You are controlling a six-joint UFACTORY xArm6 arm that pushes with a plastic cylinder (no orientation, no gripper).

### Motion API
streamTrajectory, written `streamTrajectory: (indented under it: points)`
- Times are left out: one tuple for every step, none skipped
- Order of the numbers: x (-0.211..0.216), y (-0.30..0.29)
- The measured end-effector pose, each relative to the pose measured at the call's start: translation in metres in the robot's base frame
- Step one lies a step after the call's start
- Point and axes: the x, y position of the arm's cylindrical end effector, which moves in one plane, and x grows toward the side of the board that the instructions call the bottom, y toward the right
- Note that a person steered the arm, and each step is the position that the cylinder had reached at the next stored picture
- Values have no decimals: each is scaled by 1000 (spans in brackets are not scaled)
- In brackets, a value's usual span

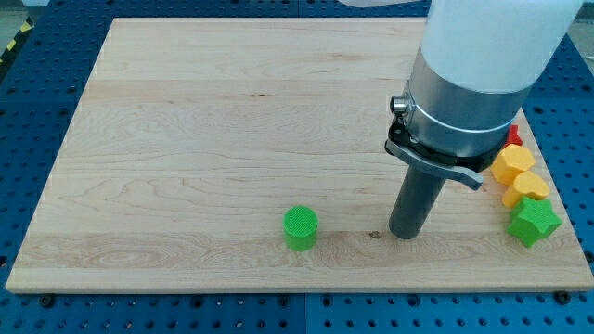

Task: Slide your arm to the bottom right

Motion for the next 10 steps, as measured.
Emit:
streamTrajectory:
  points:
    - [18, 8]
    - [20, 9]
    - [22, 11]
    - [32, 16]
    - [46, 25]
    - [47, 26]
    - [52, 39]
    - [53, 56]
    - [52, 69]
    - [52, 75]
